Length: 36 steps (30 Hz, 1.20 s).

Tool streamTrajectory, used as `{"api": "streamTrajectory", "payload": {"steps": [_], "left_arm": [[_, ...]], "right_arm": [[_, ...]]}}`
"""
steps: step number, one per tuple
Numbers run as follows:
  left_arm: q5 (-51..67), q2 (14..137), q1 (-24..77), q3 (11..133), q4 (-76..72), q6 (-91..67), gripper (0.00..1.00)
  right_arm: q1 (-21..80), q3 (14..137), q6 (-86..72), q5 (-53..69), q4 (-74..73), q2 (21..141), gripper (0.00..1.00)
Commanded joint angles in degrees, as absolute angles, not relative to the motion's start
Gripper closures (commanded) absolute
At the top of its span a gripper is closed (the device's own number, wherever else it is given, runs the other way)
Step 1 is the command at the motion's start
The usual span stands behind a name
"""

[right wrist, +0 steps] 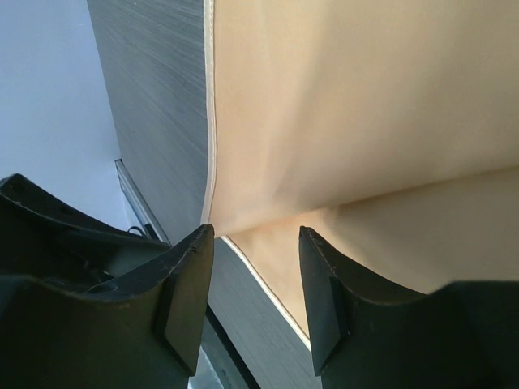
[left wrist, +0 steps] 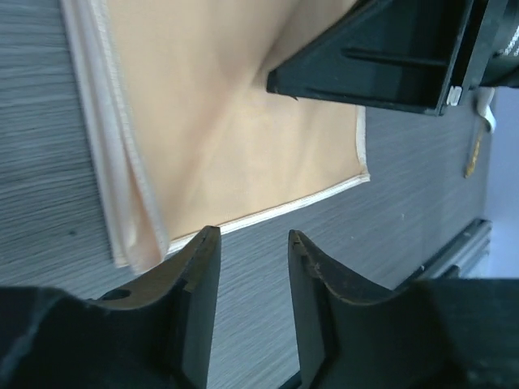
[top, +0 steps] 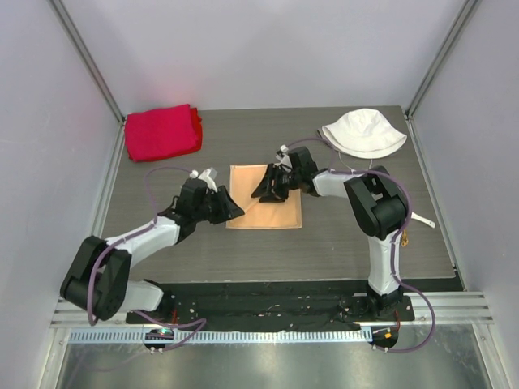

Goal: Fold the napkin into a case and place the utensils inside
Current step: Smooth out the upper triangle-folded napkin at the center of the board.

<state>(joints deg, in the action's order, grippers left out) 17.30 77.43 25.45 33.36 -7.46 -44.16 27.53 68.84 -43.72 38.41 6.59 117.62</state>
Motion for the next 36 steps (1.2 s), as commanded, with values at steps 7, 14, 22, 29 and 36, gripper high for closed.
{"api": "streamTrajectory", "payload": {"steps": [7,14,22,29,36], "left_arm": [[8.08,78.22,25.58,39.64,6.68,-39.02,0.65],[7.56,81.12,25.58,40.69,8.61,-37.71,0.63],[10.63,84.46,25.49,41.74,6.59,-36.74,0.64],[7.84,84.9,25.49,41.48,6.94,-38.06,0.72],[3.69,84.81,25.4,41.92,10.02,-37.88,0.84]], "right_arm": [[27.25,64.34,-42.19,38.5,9.93,112.15,0.5],[27.16,64.25,-41.31,38.58,9.14,112.15,0.51],[27.25,64.25,-41.13,38.67,9.23,112.41,0.53],[27.25,64.16,-41.13,38.58,9.23,112.59,0.54],[27.25,63.63,-40.96,38.32,9.32,112.68,0.55]]}}
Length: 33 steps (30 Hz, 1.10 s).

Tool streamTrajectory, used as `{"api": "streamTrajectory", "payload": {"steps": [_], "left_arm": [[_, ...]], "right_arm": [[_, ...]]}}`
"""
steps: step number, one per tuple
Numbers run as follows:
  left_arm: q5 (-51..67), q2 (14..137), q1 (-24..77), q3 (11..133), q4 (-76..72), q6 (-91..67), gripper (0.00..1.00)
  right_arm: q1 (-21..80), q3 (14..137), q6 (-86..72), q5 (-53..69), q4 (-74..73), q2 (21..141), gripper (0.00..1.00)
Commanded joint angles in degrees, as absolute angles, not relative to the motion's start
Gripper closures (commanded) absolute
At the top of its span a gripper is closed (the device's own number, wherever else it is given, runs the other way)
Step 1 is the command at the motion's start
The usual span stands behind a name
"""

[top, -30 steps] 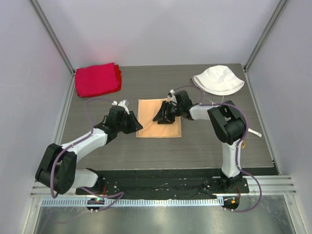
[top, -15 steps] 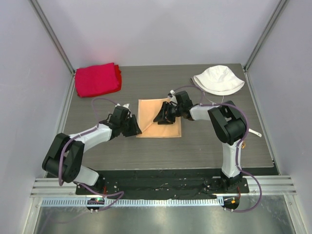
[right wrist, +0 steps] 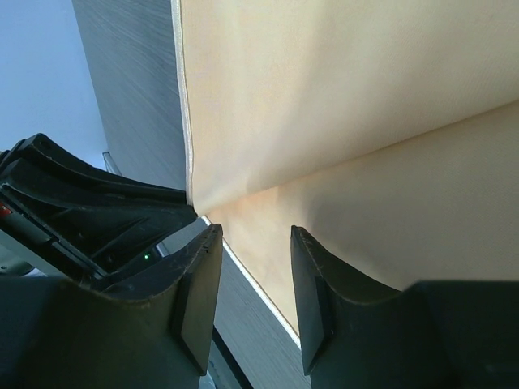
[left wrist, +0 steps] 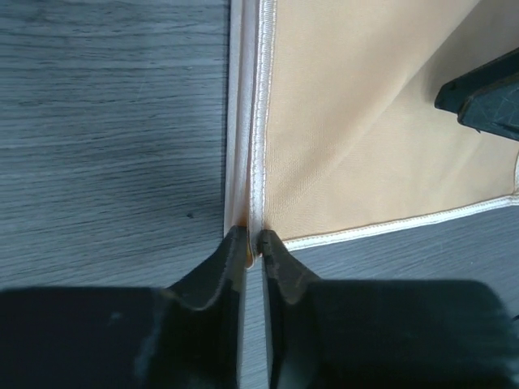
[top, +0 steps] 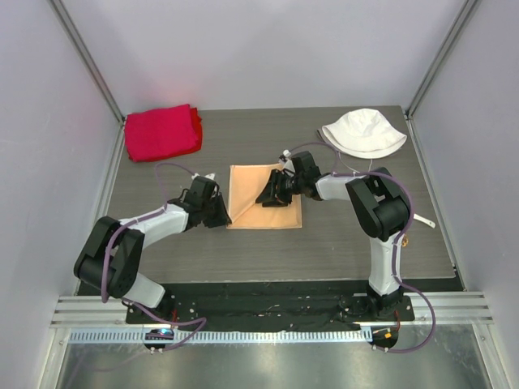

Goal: Fold the napkin into a case and place the utensils inside
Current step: Smooth out the upper triangle-folded napkin at the center of the board.

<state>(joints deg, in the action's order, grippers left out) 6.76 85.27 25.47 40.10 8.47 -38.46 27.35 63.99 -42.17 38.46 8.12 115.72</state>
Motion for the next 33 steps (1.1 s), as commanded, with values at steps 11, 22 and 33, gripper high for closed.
{"api": "streamTrajectory", "payload": {"steps": [11,22,33], "left_arm": [[2.98,88.76,24.96,42.27,9.93,-38.94,0.95],[2.72,88.07,24.7,40.78,9.41,-39.72,0.96],[2.12,87.1,24.78,40.43,8.96,-41.04,0.84]], "right_arm": [[27.42,65.65,-40.43,39.11,7.83,113.12,0.56],[34.62,73.91,-45.06,39.19,9.73,115.66,0.45],[35.86,77.17,-47.9,40.69,15.91,127.08,0.45]]}}
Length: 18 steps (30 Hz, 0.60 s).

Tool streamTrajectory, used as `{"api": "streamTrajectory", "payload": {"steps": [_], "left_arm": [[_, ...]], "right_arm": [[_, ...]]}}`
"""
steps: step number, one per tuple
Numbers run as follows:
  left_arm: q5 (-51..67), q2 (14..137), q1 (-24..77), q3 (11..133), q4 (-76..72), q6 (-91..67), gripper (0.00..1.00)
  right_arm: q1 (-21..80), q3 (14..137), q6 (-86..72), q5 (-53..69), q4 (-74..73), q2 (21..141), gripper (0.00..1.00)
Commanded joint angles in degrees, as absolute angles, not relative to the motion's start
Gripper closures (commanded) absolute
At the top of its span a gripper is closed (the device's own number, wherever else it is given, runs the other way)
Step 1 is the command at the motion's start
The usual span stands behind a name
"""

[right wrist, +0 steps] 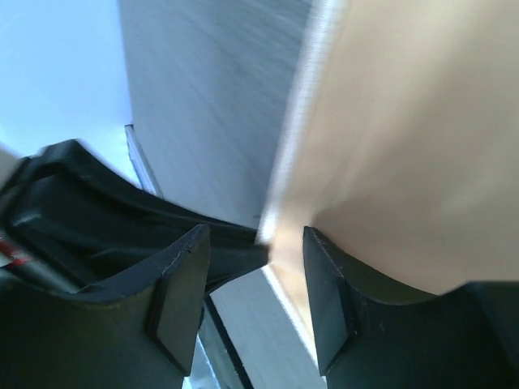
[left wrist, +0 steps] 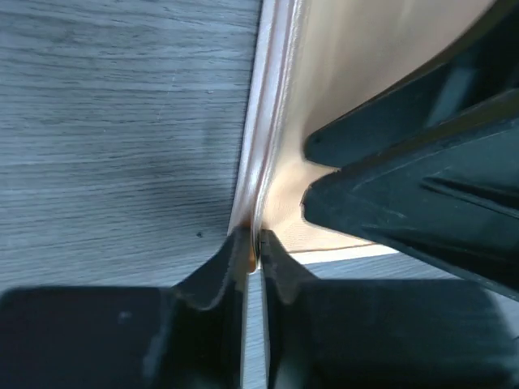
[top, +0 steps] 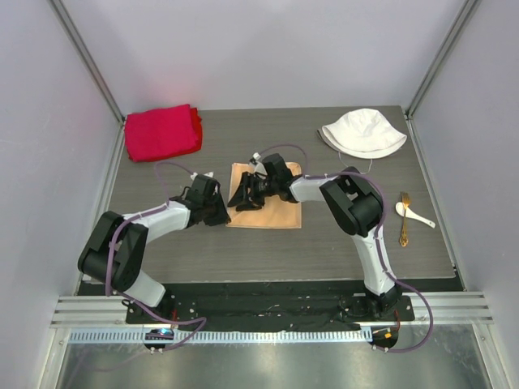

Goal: Fold the napkin into a case and place the utensils inside
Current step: Smooth out the upper triangle-folded napkin at the center of the board.

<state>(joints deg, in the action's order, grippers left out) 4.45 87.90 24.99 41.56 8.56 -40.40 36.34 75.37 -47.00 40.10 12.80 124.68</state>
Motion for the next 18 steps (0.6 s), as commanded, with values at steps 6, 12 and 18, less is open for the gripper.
{"api": "streamTrajectory", "payload": {"steps": [6,12,18], "left_arm": [[-6.68,82.44,26.72,41.31,15.2,-40.52,0.51],[-6.42,85.16,26.63,40.61,15.3,-40.78,0.54],[-6.86,88.07,26.63,40.52,13.89,-40.78,0.58]], "right_arm": [[35.51,77.17,-47.64,40.25,16.08,128.67,0.45],[34.89,77.87,-47.81,40.61,15.74,128.32,0.45],[34.8,77.96,-47.02,40.43,14.59,128.23,0.45]]}}
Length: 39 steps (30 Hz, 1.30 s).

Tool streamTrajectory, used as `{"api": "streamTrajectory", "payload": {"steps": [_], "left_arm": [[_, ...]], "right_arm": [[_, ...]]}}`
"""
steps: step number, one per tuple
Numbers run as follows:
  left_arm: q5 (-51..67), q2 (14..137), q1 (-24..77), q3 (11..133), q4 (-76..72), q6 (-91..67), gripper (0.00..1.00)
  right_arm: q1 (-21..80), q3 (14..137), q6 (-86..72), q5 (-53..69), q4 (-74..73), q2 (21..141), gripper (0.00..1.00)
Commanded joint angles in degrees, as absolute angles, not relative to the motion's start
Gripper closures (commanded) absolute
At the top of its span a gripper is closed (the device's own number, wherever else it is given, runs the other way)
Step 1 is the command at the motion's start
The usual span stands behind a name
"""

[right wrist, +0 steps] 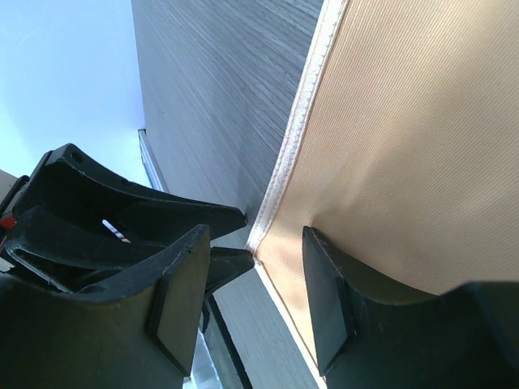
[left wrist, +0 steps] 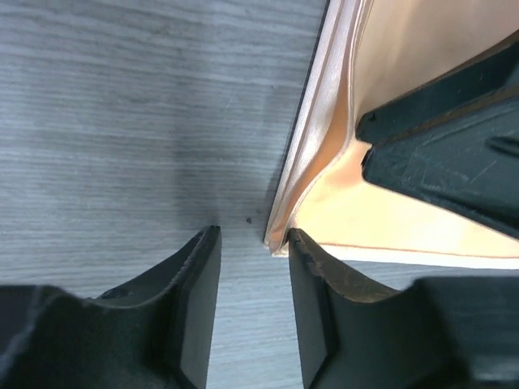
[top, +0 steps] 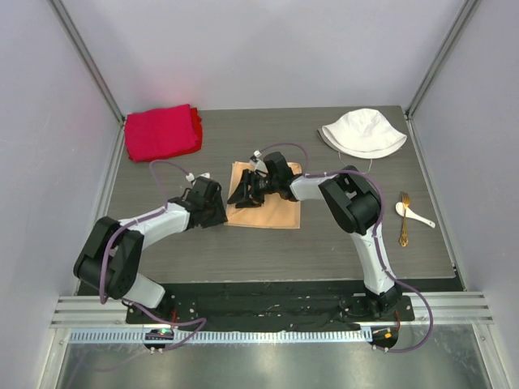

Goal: Fold the napkin into a case and place the utensils inside
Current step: Smooth out the upper triangle-folded napkin at the center of the board.

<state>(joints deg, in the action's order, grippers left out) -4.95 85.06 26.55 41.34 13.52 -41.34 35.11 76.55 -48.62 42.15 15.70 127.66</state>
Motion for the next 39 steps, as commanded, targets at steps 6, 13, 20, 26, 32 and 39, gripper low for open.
{"api": "streamTrajectory", "payload": {"steps": [6,13,20,26,32,39], "left_arm": [[-0.38,78.78,26.8,37.53,12.83,-41.75,0.73],[7.46,69.78,26.46,37.97,6.52,-42.98,0.79],[19.32,80.32,21.02,35.35,-10.88,-48.42,0.82],[23.2,82.79,16.97,33.32,-18.8,-46.58,0.71],[24.51,86.39,14.94,32.35,-23.44,-46.75,0.7],[28.04,93.25,14.94,26.46,-34.61,-52.02,0.69]], "right_arm": [[34.72,77.96,-46.76,40.43,14.15,128.85,0.45],[34.54,78.75,-47.98,40.96,14.41,127.97,0.44],[34.63,79.54,-50.36,41.31,15.21,127.44,0.44],[34.37,79.45,-50.1,41.57,14.94,127.97,0.44],[34.19,79.54,-50.71,42.27,15.9,128.67,0.44],[34.01,81.21,-51.94,43.07,16.52,129.64,0.44]]}}
